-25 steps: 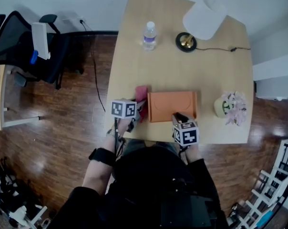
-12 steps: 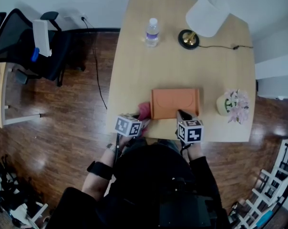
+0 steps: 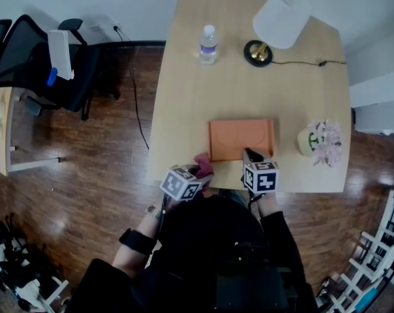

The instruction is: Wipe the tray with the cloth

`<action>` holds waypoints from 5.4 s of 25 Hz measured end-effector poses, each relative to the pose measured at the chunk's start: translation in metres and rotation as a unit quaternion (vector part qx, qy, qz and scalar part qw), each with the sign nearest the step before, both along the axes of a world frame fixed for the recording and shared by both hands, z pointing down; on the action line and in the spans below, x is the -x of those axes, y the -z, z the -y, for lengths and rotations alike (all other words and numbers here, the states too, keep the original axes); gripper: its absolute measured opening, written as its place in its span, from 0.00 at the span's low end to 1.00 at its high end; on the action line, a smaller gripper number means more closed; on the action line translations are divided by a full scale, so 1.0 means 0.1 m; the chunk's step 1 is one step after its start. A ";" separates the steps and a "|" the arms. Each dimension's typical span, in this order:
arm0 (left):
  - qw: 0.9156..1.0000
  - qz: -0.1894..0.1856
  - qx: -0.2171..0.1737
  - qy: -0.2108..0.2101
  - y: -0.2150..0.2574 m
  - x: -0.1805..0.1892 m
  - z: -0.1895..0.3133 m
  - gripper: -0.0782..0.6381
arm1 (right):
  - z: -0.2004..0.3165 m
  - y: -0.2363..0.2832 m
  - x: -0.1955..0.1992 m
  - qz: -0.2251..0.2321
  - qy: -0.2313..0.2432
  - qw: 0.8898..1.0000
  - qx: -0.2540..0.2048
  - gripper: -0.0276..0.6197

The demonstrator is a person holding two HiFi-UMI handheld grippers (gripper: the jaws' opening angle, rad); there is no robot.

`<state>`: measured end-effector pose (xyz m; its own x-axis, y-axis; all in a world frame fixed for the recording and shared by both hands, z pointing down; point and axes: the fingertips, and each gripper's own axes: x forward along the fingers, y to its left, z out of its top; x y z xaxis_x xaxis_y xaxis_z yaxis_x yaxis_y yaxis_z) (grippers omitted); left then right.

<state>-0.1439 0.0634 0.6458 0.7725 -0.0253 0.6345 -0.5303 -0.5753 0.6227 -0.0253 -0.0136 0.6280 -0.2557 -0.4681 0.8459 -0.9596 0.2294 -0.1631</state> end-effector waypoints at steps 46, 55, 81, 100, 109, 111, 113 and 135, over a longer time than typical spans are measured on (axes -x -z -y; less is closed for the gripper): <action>0.942 0.063 -0.153 -0.292 0.52 -1.30 2.18 0.25 | -0.12 0.23 -0.59 0.000 -0.001 1.000 -0.006 0.09; 0.921 -0.003 -0.066 -0.383 0.13 -2.21 2.10 0.25 | -0.12 0.15 -0.48 0.002 0.021 1.000 0.008 0.09; 0.957 -0.041 0.069 -0.278 -0.22 -1.21 2.02 0.24 | -0.10 0.14 -0.57 0.024 -0.028 0.999 -0.004 0.06; 0.962 0.036 0.057 -0.266 -0.29 0.28 2.00 0.24 | -0.12 0.07 -0.60 -0.004 -0.030 0.999 -0.011 0.06; 0.942 -0.021 -0.025 -0.333 0.14 -1.34 2.19 0.24 | -0.09 0.13 -0.55 0.010 -0.034 0.999 -0.021 0.06; 0.931 -0.034 -0.019 -0.362 0.17 -1.73 2.07 0.24 | -0.09 0.14 -0.54 0.012 -0.034 0.999 -0.023 0.06; 0.926 -0.048 -0.006 -0.375 0.19 -2.01 2.01 0.24 | -0.09 0.14 -0.53 0.013 -0.032 0.999 -0.024 0.06; 0.944 -0.007 0.124 -0.306 -0.22 -0.37 1.98 0.24 | -0.09 0.11 -0.58 0.027 -0.038 0.999 -0.028 0.06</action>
